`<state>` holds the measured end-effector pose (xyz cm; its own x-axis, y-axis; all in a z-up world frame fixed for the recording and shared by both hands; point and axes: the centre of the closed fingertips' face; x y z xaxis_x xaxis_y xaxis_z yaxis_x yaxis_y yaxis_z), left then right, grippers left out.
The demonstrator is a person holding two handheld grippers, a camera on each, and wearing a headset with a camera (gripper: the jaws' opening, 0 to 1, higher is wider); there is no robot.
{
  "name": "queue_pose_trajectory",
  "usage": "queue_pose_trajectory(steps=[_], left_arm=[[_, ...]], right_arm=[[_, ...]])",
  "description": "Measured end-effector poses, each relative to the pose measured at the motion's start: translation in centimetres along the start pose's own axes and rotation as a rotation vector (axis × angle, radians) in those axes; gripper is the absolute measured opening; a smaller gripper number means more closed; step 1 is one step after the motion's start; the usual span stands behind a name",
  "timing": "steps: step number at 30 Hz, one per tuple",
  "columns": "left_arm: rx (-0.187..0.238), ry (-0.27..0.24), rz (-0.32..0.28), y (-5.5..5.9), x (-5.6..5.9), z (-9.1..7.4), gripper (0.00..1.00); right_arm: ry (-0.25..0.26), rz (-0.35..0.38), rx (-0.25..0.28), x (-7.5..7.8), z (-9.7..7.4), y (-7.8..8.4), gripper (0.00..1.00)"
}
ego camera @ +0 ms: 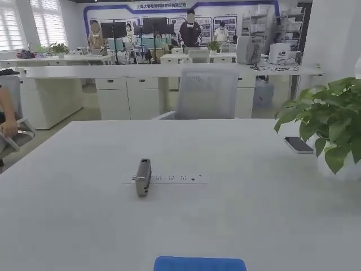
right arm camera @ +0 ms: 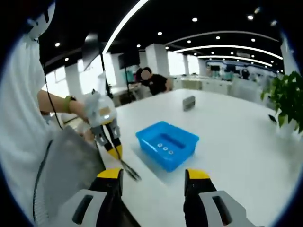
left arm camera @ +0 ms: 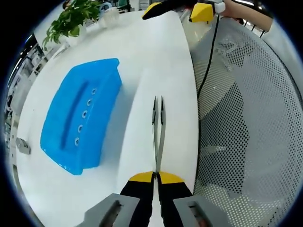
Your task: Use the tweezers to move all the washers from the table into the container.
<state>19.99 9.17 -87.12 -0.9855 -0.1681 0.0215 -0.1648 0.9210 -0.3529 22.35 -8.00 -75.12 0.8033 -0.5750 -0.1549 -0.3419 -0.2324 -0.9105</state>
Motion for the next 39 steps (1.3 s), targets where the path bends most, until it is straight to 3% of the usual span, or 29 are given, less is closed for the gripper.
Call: queue_pose_trajectory(steps=[2, 7, 12, 17, 21, 23, 26, 30, 33, 37, 39], left_arm=[[0.017, -0.012, -0.032, 0.0, -0.1, -0.2, 0.04], [0.188, -0.094, -0.202, -0.7, -0.5, -2.3, 0.18], [0.434, -0.264, -0.397, -0.8, -1.6, -6.6, 0.35], [0.631, -0.42, -0.537, -0.1, -2.4, -9.9, 0.47], [0.887, -0.521, -0.686, -0.4, -2.9, -13.5, 0.57], [0.993, -0.569, -0.711, -0.6, -3.3, -15.1, 0.63], [1.097, -0.659, -0.723, -0.7, -3.8, -17.0, 0.73], [1.203, -0.754, -0.74, -0.9, -4.6, -18.7, 0.94], [1.274, -0.805, -0.711, -1.3, -4.8, -19.6, 0.99], [1.291, -0.832, -0.705, -1.2, -5.0, -19.6, 0.99], [1.269, -0.874, -0.69, -0.8, -5.1, -19.8, 0.99]], right_arm=[[0.016, 0.024, 0.039, 0.3, -0.3, -0.4, 0.51], [0.098, 0.055, 0.133, 1.8, -1.4, -1.7, 0.58], [0.152, 0.047, 0.191, 2.6, -1.9, -2.9, 0.66], [0.18, 0.073, 0.236, 3.1, -2.0, -3.7, 0.72], [0.219, 0.077, 0.267, 3.8, -2.5, -4.2, 0.75], [0.238, 0.072, 0.281, 4.0, -2.8, -4.4, 0.78], [0.265, 0.071, 0.314, 4.3, -3.2, -4.8, 0.83], [0.307, 0.049, 0.335, 4.7, -3.3, -4.8, 0.91], [0.337, 0.025, 0.362, 5.1, -3.2, -4.9, 0.99], [0.363, -0.016, 0.358, 5.1, -3.2, -4.8, 0.99], [0.379, -0.026, 0.362, 5.3, -3.4, -4.9, 0.99]])
Point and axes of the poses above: the centre of the closed fingertips' face, and the gripper's own axes: z roughly forward along the fingers, x roughly to its right, y roughly out of its underside, and after that the axes turned 3 degrees about x, right-handed
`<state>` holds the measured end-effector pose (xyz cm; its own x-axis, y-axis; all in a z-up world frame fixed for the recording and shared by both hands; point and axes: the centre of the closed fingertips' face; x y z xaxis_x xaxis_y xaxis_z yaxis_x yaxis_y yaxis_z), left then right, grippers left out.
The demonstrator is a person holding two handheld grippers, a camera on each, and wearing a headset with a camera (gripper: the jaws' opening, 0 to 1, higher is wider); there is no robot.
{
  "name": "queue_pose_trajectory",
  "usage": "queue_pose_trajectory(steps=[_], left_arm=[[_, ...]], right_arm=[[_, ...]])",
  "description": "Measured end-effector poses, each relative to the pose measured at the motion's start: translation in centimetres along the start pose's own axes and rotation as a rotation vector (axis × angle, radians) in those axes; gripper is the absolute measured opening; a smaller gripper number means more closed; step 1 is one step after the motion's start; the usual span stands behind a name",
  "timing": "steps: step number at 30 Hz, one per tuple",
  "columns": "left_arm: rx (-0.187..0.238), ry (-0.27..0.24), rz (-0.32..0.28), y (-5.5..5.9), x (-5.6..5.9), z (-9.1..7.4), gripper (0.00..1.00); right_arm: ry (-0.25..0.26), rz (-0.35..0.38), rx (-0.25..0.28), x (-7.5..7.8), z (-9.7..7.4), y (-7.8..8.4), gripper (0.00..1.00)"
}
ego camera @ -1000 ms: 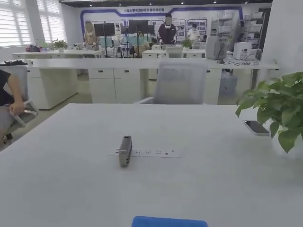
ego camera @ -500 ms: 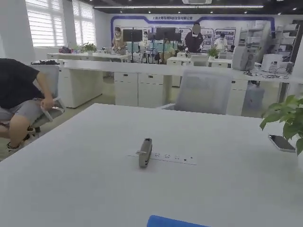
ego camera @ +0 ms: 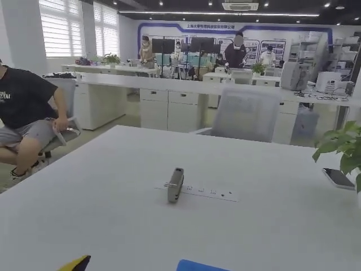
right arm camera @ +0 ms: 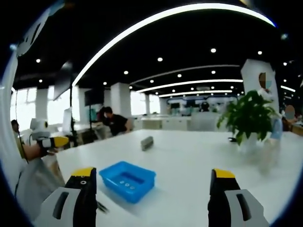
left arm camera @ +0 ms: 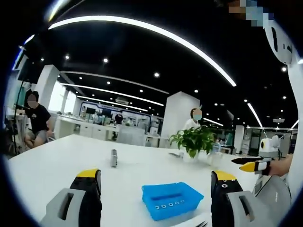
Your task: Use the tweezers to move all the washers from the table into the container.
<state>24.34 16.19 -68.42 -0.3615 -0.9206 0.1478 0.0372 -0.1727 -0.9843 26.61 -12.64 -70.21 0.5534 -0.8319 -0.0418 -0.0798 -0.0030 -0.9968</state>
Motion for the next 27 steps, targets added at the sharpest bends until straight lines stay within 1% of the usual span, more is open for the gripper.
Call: queue_pose_trajectory(steps=[1, 3, 4, 8, 10, 15, 16, 18, 19, 23, 27], left_arm=[[0.01, -0.01, 0.006, -0.2, -0.2, -0.1, 0.99], [0.044, -0.023, 0.015, -0.8, -0.3, -0.2, 0.99], [0.049, -0.025, 0.016, -0.8, -0.4, -0.1, 0.99], [0.005, -0.044, 0.036, 0.1, -1.0, 0.0, 0.99], [-0.006, -0.04, 0.036, 0.3, -0.9, 0.0, 0.99], [-0.033, -0.036, 0.051, 0.9, -0.7, 0.1, 0.99], [-0.045, -0.037, 0.058, 1.0, -0.8, 0.1, 0.99], [-0.049, -0.036, 0.063, 1.1, -0.7, 0.1, 0.99], [-0.059, -0.034, 0.061, 1.3, -0.7, 0.1, 0.99], [-0.069, -0.029, 0.058, 1.4, -0.7, 0.1, 0.99], [-0.077, -0.028, 0.053, 1.6, -0.7, 0.1, 0.99]], right_arm=[[0.01, -0.006, 0.001, 0.2, 0.0, 0.0, 0.99], [0.027, -0.018, 0.009, 0.5, -0.2, -0.2, 0.99], [0.033, -0.023, 0.011, 0.6, -0.2, -0.2, 0.99], [0.042, -0.028, 0.007, 0.7, -0.2, -0.2, 0.99], [0.047, -0.053, 0.003, 0.6, -0.2, -0.2, 0.99], [0.044, -0.055, -0.01, 0.6, -0.2, 0.0, 0.95], [0.046, -0.056, -0.012, 0.7, -0.2, 0.0, 0.95], [0.051, -0.053, -0.012, 0.8, -0.3, 0.0, 0.95], [0.054, -0.05, -0.011, 0.9, -0.3, 0.0, 0.95], [0.058, -0.035, -0.009, 1.1, -0.4, 0.0, 0.94], [0.064, -0.038, -0.008, 1.1, -0.4, -0.1, 0.93]])
Point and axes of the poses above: the centre of the closed fingertips' face, and the gripper's own axes: z roughly forward along the fingers, x roughly to its right, y roughly out of its underside, and after that the axes turned 3 degrees about x, right-handed
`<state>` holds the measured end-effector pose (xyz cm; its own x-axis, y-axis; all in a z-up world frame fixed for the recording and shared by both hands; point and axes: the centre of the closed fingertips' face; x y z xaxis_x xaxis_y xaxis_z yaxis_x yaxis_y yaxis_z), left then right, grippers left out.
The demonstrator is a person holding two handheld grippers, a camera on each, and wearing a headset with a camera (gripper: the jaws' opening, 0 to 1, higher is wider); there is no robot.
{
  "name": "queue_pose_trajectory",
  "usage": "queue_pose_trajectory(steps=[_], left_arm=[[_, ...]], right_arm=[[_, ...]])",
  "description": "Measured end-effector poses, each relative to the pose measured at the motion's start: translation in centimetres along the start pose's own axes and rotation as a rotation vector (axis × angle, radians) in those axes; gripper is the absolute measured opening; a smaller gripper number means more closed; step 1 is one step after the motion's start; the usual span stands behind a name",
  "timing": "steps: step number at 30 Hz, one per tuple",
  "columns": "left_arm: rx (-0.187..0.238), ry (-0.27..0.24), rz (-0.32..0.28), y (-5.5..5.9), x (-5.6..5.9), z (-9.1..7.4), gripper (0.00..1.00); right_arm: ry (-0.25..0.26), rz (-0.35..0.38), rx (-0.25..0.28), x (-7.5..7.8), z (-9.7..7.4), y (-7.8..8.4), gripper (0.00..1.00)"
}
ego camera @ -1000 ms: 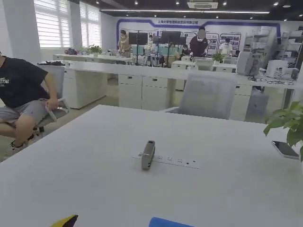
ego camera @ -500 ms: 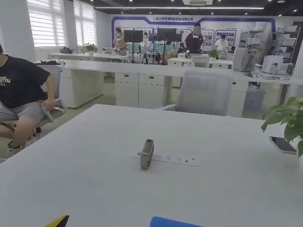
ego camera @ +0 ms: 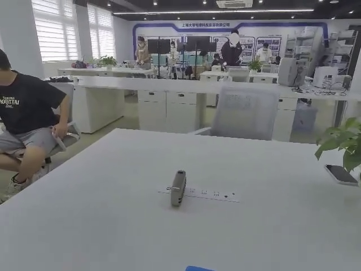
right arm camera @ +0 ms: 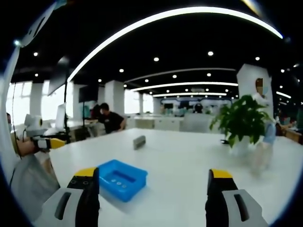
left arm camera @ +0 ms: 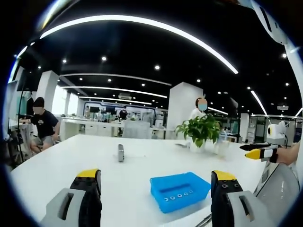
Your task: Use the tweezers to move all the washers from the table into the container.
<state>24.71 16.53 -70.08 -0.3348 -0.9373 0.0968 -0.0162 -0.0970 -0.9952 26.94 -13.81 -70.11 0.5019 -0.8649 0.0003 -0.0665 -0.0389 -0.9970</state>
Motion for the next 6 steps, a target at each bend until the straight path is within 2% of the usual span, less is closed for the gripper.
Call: queue_pose_trajectory(steps=[3, 6], left_arm=[[-0.014, 0.003, -0.03, 0.34, -0.06, -0.02, 0.99], [-0.017, 0.004, -0.034, 0.39, 0.02, -0.09, 0.99]], right_arm=[[0.015, -0.007, 0.008, 0.27, -0.14, -0.18, 0.94], [0.023, 0.007, 0.009, 0.48, -0.28, -0.18, 0.93]])
Point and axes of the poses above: the centre of the closed fingertips' face, and the gripper's own axes: z roughly forward along the fingers, x roughly to its right, y roughly out of its underside, and after that the axes turned 3 degrees about x, right-handed
